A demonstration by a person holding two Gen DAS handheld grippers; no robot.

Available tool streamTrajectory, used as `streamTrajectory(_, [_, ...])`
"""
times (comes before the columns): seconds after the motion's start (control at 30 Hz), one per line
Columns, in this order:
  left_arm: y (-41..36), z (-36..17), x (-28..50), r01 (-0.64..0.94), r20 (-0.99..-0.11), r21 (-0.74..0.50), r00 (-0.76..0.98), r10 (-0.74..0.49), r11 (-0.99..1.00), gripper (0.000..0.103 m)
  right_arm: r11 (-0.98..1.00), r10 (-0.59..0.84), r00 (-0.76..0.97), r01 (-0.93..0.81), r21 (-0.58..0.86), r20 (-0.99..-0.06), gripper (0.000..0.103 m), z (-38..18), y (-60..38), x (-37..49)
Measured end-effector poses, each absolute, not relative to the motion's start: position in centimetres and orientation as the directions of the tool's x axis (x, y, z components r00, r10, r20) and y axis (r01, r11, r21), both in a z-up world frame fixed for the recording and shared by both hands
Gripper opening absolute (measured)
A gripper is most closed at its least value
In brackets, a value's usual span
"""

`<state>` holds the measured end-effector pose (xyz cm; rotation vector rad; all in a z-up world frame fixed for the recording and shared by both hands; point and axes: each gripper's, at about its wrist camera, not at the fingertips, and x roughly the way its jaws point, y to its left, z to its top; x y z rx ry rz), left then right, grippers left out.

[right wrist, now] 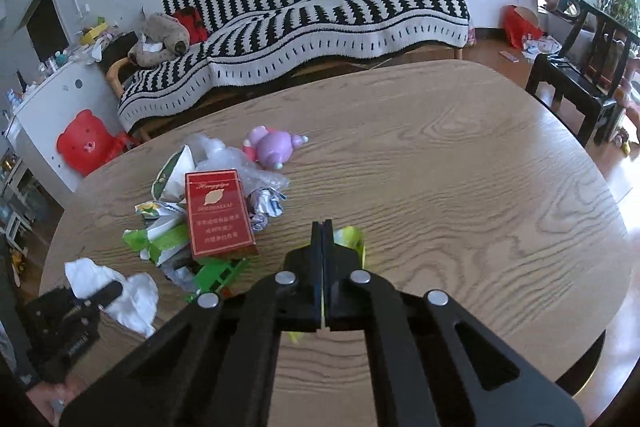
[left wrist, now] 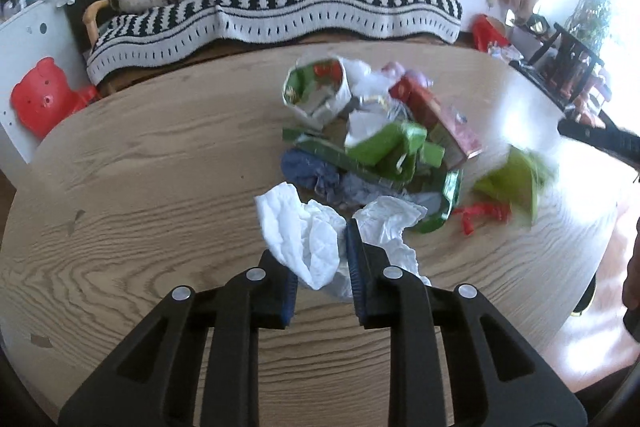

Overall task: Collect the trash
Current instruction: 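Grasp the white tissue with the left tool while the right tool grasps the yellow-green snack bag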

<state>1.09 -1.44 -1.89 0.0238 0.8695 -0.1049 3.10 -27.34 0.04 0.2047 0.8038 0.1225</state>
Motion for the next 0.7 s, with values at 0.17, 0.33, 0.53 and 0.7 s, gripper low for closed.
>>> streamTrajectory(0.17, [-2.5, -1.6, 1.0, 0.131, -0.761, -0.031, 0.64, -0.108, 0.991, 0.021, 0.968, 0.189, 0.621, 0.012, 0.251, -0.76, 0.001, -2.5, -28.8, 2.9])
streamTrajectory(0.33, [-2.1, -2.0, 1.4, 0.127, -0.77, -0.034, 0.629, -0.107, 0.991, 0.021, 0.978, 0.164, 0.587, 0.01, 0.21, -0.793, 0.053, -3.8, -28.6, 2.9])
streamTrajectory(0.53, [-1.6, -2.4, 1.4, 0.128, -0.774, -0.026, 0.625, -0.101, 0.991, 0.021, 0.983, 0.149, 0.642, -0.015, 0.182, -0.752, 0.096, -2.7, -27.4, 2.9])
streamTrajectory(0.7, [-1.5, -3.3, 1.9, 0.131, -0.796, -0.045, 0.594, -0.115, 0.99, 0.021, 0.994, 0.104, 0.567, -0.027, 0.107, -0.817, 0.092, -5.2, -26.1, 4.5])
